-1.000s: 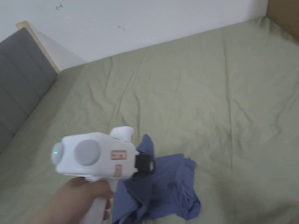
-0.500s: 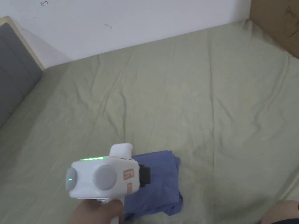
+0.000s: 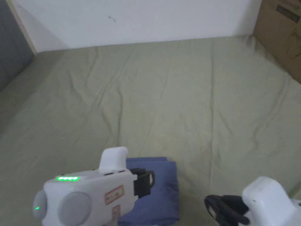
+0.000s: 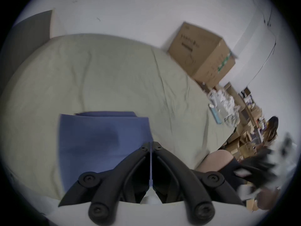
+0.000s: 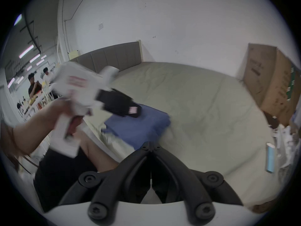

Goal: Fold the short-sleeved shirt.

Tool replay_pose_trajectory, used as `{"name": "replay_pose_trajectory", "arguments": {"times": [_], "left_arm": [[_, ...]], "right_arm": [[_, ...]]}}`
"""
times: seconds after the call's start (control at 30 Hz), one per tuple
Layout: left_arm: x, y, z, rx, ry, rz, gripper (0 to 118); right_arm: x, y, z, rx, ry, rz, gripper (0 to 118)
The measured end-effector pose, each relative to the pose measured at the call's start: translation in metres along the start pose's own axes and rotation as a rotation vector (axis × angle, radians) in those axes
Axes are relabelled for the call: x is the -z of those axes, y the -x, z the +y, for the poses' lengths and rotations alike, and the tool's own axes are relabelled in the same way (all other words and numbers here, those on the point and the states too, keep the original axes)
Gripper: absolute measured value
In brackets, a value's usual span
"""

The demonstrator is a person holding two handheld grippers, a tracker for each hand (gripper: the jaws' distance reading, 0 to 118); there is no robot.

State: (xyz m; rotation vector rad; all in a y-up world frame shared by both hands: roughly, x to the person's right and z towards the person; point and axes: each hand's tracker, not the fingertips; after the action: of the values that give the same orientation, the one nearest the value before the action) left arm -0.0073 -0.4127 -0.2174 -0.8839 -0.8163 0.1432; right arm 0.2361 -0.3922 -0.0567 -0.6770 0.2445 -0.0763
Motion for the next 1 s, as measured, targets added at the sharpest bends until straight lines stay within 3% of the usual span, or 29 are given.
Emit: {"name": "replay_pose_trajectory", "arguments": {"times": [0.07, 0.1, 0.2, 0.23, 0.3, 0.33, 0.43, 0.6, 0.63, 0.67, 0.7, 0.77, 0.83, 1.0], "left_arm": [[-0.028, 0.033, -0.005, 0.0, -0.034, -0.085, 2], [-0.04, 0.05, -0.005, 0.006, -0.029, -0.064, 2], [-0.056, 0.099, -0.004, -0.068, -0.008, 0.064, 4], [-0.056, 0.115, -0.003, -0.115, 0.001, 0.044, 26], [-0.055, 0.146, -0.002, -0.25, 0.035, -0.062, 98], [-0.052, 0.158, -0.001, -0.287, 0.036, -0.108, 118], [-0.021, 0.182, 0.005, -0.353, 0.009, -0.216, 117], [0.062, 0.186, 0.009, -0.401, 0.226, -0.215, 114], [0.067, 0.176, 0.006, -0.395, 0.263, -0.247, 91], [0.075, 0.17, 0.004, -0.395, 0.293, -0.234, 43], [0.077, 0.162, 0.001, -0.338, 0.293, -0.178, 22], [0.058, 0.163, 0.005, -0.267, 0.264, -0.196, 22], [0.04, 0.175, 0.011, -0.294, 0.262, -0.206, 22], [-0.039, 0.238, 0.055, -0.087, 0.297, 0.108, 22]], "right_arm": [[0.068, -0.015, 0.02, 0.179, 0.062, 0.136, 0], [0.107, -0.024, 0.025, 0.242, 0.098, 0.157, 0], [0.188, -0.039, 0.026, 0.246, 0.222, -0.019, 0], [0.202, -0.044, 0.021, 0.259, 0.246, -0.029, 0], [0.215, -0.052, 0.004, 0.36, 0.293, 0.037, 0], [0.211, -0.055, -0.001, 0.361, 0.247, 0.048, 0], [0.198, -0.059, -0.005, 0.338, 0.219, 0.059, 0], [0.187, -0.048, 0.004, 0.287, 0.227, 0.036, 0], [0.183, -0.047, 0.006, 0.283, 0.221, 0.033, 0], [0.179, -0.044, 0.006, 0.273, 0.212, 0.029, 0], [0.172, -0.042, 0.008, 0.255, 0.198, 0.028, 0], [0.159, -0.039, 0.01, 0.231, 0.169, 0.031, 0], [0.144, -0.035, 0.014, 0.222, 0.131, 0.05, 0], [0.11, -0.025, 0.019, 0.202, 0.081, 0.081, 0]]}}
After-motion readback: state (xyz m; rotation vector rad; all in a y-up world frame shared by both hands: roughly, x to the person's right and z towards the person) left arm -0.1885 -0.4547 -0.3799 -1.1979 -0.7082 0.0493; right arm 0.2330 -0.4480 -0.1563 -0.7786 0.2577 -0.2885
